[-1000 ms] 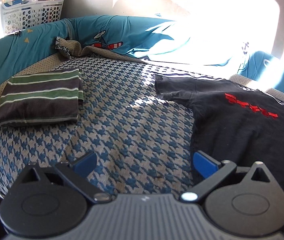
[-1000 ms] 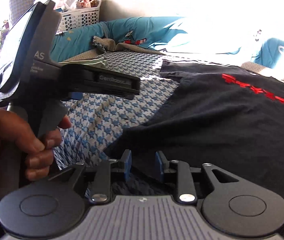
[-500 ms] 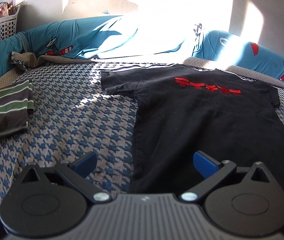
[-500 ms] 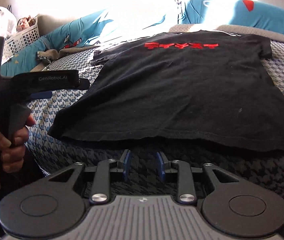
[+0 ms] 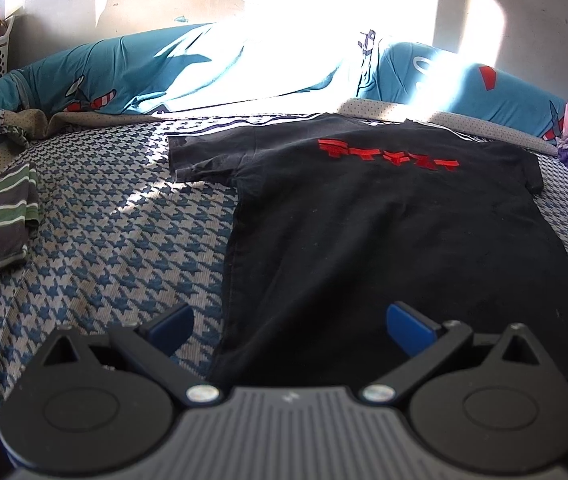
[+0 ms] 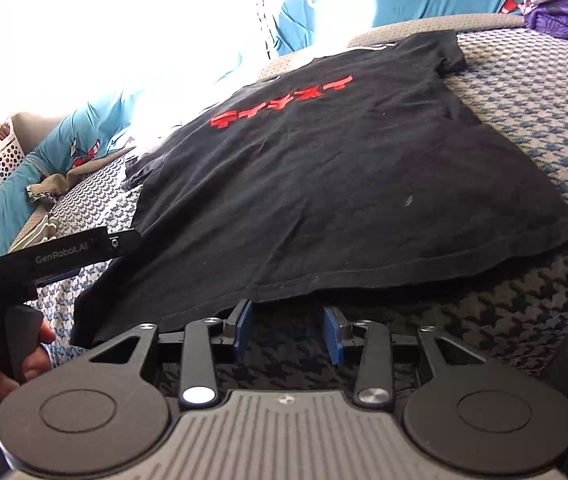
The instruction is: Fold clothes
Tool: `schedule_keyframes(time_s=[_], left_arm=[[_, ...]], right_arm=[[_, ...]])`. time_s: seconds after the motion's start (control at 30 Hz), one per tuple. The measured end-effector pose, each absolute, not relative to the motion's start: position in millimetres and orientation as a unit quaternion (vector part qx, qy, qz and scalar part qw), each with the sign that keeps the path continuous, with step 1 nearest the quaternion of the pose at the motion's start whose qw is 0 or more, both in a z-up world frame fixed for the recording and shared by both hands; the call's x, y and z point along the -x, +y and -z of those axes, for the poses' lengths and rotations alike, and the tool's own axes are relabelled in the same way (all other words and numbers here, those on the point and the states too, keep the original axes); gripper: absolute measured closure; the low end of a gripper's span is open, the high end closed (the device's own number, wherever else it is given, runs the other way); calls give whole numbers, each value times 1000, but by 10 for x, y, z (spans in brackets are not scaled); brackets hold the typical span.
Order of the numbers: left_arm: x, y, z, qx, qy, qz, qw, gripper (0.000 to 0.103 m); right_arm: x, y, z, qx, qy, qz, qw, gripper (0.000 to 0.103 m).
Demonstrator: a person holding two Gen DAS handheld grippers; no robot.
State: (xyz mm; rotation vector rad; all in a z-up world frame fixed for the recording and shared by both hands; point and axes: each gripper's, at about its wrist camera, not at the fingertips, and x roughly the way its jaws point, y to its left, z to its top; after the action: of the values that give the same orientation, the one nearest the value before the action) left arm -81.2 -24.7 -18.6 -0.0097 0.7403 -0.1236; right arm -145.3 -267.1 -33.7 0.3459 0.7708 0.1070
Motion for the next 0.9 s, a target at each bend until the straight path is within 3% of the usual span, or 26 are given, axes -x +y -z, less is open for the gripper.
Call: schedule_keyframes(time_s=[0.57, 0.73, 0.9], left_arm=[[1034, -709, 210, -46, 360, 242, 900, 0], [1013, -866, 393, -106, 383, 205, 894, 0], [838, -735, 479, -64, 417, 163, 892, 0]], right_arm=[[1015, -3000, 366, -251, 356, -11, 900, 66], [977, -3049, 358, -265, 355, -6, 897, 66], [1135, -3035, 301, -224, 369, 5, 902, 66]])
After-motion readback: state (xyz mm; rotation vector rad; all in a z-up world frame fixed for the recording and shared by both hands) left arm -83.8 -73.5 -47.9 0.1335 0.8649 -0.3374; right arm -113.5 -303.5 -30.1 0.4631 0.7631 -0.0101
